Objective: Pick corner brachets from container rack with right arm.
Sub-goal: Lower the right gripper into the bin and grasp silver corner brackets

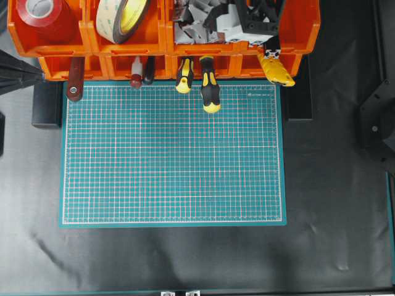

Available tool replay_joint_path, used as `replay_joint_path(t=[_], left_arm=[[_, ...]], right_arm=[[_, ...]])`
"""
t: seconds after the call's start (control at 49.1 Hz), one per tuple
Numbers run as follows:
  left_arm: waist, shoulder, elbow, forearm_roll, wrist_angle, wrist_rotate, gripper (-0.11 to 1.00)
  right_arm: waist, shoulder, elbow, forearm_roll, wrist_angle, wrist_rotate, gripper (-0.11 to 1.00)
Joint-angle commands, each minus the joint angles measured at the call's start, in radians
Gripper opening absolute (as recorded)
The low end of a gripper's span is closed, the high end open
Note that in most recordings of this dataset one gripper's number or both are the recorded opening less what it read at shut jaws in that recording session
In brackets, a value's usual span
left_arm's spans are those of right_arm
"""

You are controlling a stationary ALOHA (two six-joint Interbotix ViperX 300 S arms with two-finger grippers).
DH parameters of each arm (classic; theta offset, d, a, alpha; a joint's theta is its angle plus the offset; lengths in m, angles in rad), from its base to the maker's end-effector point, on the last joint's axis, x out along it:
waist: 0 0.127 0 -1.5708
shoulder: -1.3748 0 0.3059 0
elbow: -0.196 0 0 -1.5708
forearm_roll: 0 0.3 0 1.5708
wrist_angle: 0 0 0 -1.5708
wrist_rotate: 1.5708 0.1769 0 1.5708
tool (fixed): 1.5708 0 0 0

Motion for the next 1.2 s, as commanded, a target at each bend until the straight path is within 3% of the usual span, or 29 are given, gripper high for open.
replay_joint_path(t=[0.0,0.326,0.651,0.814,1.18], left_arm=[[-0.008,0.0,-0.029,0.002,-0.003,-0.003,0.0],[-0.006,-0.003,-0.028,0.003,-0.003,0.002,0.0],[0.005,0.0,-0.025,0.003,0.006,0.003,0.0],[0.005,-0.008,-0.025,0.003,0.02,0.0,0.0],[0.005,-0.006,-0.023,0.003,0.026,0.0,0.0]], right_arm=[[-0.005,0.003,-0.011,-0.005,-0.028,0.008,0.84],[-0.032,0.028,-0.008,-0.049,-0.018,0.044,0.84],[-0.037,0.046,0.064,-0.046,-0.008,0.061,0.84],[-0.048,0.038,0.112,-0.048,-0.06,0.095,0.84],[-0.06,0.034,0.129,-0.049,-0.11,0.106,0.8]])
